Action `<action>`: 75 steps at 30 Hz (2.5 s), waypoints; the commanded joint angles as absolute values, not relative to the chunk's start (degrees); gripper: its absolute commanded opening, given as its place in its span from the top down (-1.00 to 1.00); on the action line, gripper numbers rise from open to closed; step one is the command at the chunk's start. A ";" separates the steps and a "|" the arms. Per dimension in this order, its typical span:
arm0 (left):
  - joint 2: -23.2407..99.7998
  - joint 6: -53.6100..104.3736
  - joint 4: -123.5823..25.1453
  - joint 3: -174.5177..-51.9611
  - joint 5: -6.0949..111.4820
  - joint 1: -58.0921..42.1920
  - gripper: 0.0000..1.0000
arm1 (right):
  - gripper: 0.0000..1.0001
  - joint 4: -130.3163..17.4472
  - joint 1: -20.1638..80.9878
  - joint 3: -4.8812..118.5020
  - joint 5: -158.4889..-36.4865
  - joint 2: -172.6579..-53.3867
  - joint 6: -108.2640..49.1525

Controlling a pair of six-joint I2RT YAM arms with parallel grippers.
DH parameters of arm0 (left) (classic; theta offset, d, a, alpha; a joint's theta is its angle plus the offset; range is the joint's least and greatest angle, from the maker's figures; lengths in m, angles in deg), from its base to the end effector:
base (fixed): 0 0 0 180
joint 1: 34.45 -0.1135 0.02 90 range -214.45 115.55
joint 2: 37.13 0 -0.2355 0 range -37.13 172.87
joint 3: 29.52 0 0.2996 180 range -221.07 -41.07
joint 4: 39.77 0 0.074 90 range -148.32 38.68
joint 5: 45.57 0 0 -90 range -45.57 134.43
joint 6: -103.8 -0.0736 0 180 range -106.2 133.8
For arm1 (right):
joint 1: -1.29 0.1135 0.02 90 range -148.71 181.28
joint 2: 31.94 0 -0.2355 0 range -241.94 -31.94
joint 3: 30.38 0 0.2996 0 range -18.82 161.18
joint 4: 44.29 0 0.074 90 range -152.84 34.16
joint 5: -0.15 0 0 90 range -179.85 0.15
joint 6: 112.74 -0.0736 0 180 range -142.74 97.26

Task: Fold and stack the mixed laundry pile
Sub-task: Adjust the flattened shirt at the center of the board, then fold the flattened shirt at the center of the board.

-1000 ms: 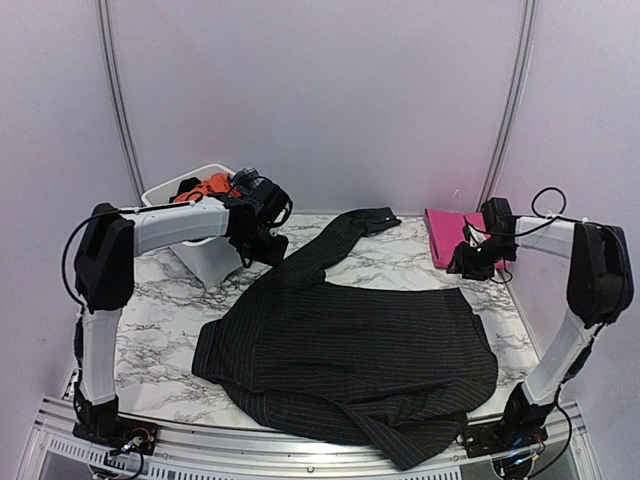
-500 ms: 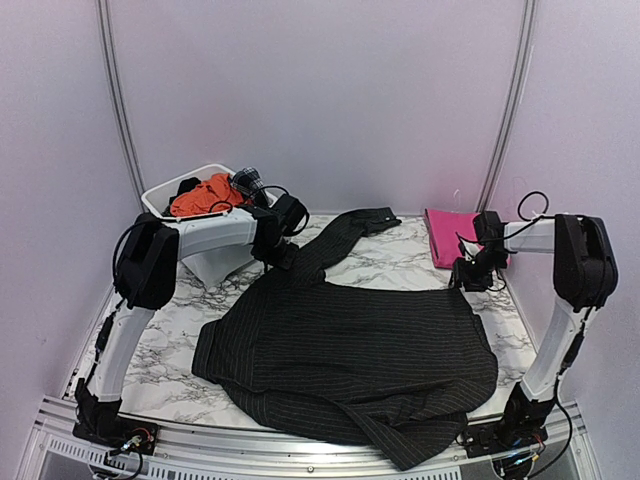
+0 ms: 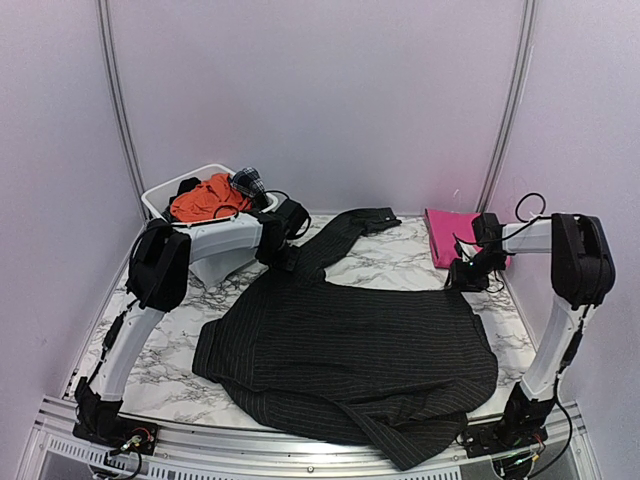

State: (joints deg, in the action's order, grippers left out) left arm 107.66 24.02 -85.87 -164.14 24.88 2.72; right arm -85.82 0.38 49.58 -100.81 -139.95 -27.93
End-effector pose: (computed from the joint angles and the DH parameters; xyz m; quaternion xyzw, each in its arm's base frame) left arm 0.4826 -0.3350 0.0772 0.1719 0.9286 0.0339 0.3271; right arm 0.4084 0.0075 0.0595 0.0352 0.9792 0.1005 0.1728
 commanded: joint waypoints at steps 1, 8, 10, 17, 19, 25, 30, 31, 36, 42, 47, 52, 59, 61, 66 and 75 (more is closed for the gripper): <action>111.37 24.60 -90.13 -163.71 30.68 1.67 0.12 | 0.07 -87.07 0.10 49.72 -103.81 -141.19 -27.46; 108.31 25.16 -90.18 -159.97 32.02 1.67 0.54 | -0.03 -88.79 0.12 49.64 -102.26 -137.59 -27.52; 107.69 24.69 -90.18 -159.97 31.46 1.72 0.61 | 0.01 -88.95 0.09 49.22 -101.39 -138.81 -27.49; 104.95 23.50 -90.19 -159.99 29.56 1.71 0.96 | 0.67 -88.18 0.14 48.66 -102.91 -139.43 -27.65; 104.06 23.64 -90.16 -160.20 29.33 1.68 1.00 | 1.00 -88.30 0.13 49.12 -102.67 -138.83 -27.48; 100.94 23.97 -90.02 -162.23 28.87 1.75 1.00 | 1.00 -86.82 0.08 49.53 -103.26 -133.98 -28.39; 97.38 23.91 -89.20 -162.43 28.78 1.78 1.00 | 1.00 -86.36 0.11 50.40 -103.29 -129.82 -29.03; 96.75 23.65 -88.98 -162.25 28.86 1.84 1.00 | 1.00 -86.48 0.11 50.53 -103.29 -129.17 -28.98; 92.68 22.88 -88.21 -160.31 27.70 2.44 1.00 | 1.00 -88.06 0.13 50.95 -102.64 -126.93 -29.19; 86.04 22.75 -87.09 -153.37 26.56 2.86 1.00 | 1.00 -89.28 0.06 49.55 -103.31 -123.60 -30.25; 77.03 23.14 -82.60 -141.00 26.74 3.62 1.00 | 1.00 -91.09 0.10 47.83 -102.56 -118.78 -31.56; 69.60 24.11 -79.21 -130.39 27.02 4.70 1.00 | 1.00 -94.54 -0.07 44.48 -99.98 -116.43 -34.04; 62.75 25.78 -78.49 -119.69 28.56 8.92 1.00 | 1.00 -94.45 -0.09 37.79 -99.75 -115.09 -36.27; 61.39 26.28 -78.46 -117.07 27.23 11.40 1.00 | 1.00 -94.18 -0.16 37.06 -99.60 -115.51 -36.60; 59.64 28.36 -79.64 -112.28 23.69 16.87 1.00 | 1.00 -94.30 -0.56 36.27 -100.74 -116.04 -37.95; 50.77 30.75 -79.76 -105.31 25.65 18.08 0.27 | 0.40 -95.74 -2.68 35.47 -100.32 -114.60 -39.25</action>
State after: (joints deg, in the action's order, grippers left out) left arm 57.79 28.11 -79.90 -107.42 25.36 20.18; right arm -94.69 -0.91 34.76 -101.31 -116.25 -38.38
